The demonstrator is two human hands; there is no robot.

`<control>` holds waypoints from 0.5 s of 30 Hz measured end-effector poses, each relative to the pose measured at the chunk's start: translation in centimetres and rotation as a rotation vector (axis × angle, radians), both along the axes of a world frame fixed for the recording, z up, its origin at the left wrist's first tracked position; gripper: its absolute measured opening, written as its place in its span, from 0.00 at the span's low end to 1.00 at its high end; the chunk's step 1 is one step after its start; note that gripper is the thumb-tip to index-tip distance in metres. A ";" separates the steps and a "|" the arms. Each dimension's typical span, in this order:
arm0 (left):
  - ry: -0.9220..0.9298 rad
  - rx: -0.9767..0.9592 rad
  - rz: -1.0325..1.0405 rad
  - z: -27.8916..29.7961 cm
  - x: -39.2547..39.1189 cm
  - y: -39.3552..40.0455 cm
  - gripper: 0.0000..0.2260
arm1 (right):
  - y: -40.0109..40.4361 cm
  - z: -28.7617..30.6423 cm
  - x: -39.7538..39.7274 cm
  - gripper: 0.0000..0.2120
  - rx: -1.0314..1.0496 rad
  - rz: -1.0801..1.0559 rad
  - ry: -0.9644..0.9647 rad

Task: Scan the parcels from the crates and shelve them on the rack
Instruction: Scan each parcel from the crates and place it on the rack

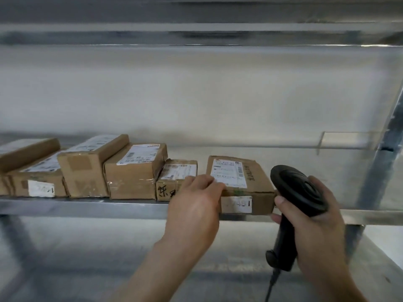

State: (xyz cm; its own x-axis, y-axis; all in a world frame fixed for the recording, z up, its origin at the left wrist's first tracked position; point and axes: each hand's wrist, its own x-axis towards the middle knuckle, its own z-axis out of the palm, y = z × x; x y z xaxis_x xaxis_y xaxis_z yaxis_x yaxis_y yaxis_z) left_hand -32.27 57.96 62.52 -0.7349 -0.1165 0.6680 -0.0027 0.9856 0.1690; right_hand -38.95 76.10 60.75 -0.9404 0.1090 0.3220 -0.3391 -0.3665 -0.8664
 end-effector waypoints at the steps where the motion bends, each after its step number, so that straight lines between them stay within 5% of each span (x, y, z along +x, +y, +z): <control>1: 0.017 -0.038 0.031 0.3 0.0 0.0 0.13 | 0.0 0.0 -0.3 0.31 -0.007 0.022 0.000; 15: 0.073 -0.106 0.107 -0.2 -1.5 -1.7 0.14 | -0.6 -0.3 -2.5 0.32 -0.001 0.183 -0.005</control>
State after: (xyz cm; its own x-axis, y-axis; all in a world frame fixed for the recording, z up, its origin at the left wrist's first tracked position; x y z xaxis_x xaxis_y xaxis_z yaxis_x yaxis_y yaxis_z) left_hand -33.78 56.23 62.34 -0.6710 -0.1176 0.7320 -0.1001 0.9927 0.0677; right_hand -41.43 75.47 60.42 -0.9463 -0.0635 0.3170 -0.2624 -0.4221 -0.8677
